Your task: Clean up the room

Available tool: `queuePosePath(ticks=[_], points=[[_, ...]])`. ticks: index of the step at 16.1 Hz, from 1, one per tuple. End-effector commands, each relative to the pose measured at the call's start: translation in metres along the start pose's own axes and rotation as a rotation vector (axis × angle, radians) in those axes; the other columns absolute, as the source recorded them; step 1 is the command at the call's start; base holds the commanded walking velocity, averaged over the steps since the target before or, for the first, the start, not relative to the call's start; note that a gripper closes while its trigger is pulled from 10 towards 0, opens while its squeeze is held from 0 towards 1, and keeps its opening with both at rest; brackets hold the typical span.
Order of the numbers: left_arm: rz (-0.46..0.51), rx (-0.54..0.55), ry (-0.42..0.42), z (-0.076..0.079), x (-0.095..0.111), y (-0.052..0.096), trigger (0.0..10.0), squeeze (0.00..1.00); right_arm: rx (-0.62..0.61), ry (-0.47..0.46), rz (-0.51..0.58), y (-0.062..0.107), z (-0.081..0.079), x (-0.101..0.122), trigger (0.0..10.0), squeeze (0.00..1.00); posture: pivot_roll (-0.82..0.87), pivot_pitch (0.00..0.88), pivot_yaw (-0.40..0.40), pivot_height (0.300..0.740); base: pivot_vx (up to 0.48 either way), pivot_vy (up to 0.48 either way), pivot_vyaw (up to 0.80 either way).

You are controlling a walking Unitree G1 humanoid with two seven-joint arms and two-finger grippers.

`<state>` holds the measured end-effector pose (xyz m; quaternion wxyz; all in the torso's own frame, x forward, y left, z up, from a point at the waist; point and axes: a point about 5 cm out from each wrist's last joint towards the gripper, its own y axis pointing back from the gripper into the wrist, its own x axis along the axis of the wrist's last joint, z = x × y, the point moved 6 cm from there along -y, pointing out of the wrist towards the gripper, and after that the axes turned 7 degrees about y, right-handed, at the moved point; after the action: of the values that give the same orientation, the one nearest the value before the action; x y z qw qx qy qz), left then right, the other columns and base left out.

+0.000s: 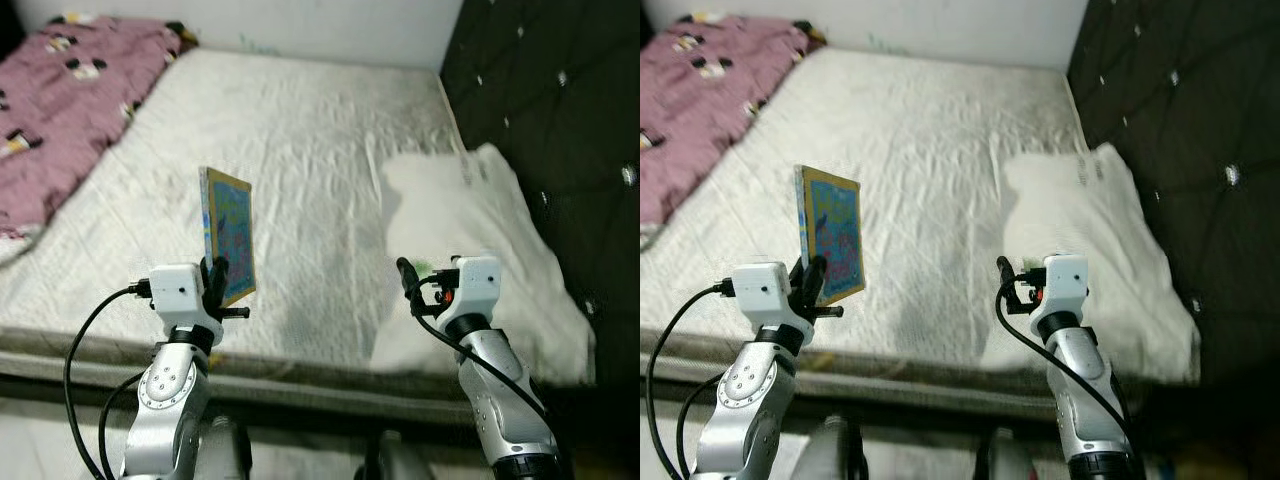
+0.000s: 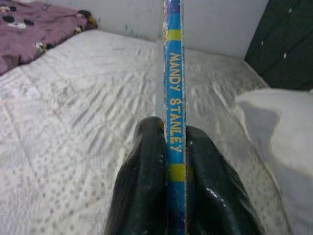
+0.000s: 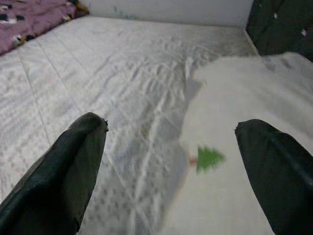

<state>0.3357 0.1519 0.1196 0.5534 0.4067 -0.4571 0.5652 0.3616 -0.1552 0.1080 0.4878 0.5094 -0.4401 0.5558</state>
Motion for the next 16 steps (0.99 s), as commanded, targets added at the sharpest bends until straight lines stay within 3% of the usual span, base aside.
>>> queuePosePath(ticks=[1, 10, 16], points=[[0.041, -0.005, -0.013, 0.004, 0.0113, -0.0026, 10.0, 0.0, 0.0, 0.004, -0.002, 0.001, 0.0026, -0.0001, 10.0, 0.0, 0.0, 0.163, -0.032, 0.628, 0.0, 0.0, 0.0], [0.049, 0.025, -0.02, -0.0016, 0.0137, -0.0032, 10.0, 0.0, 0.007, 0.009, -0.006, 0.0001, 0.0009, -0.0009, 10.0, 0.0, 0.0, 0.171, -0.032, 0.628, 0.0, 0.0, 0.0], [0.055, 0.015, -0.008, 0.001, 0.0163, -0.0058, 10.0, 0.0, 0.015, 0.008, -0.013, 0.0005, -0.0008, -0.0028, 10.0, 0.0, 0.0, 0.181, -0.035, 0.554, 0.0, 0.0, 0.0]])
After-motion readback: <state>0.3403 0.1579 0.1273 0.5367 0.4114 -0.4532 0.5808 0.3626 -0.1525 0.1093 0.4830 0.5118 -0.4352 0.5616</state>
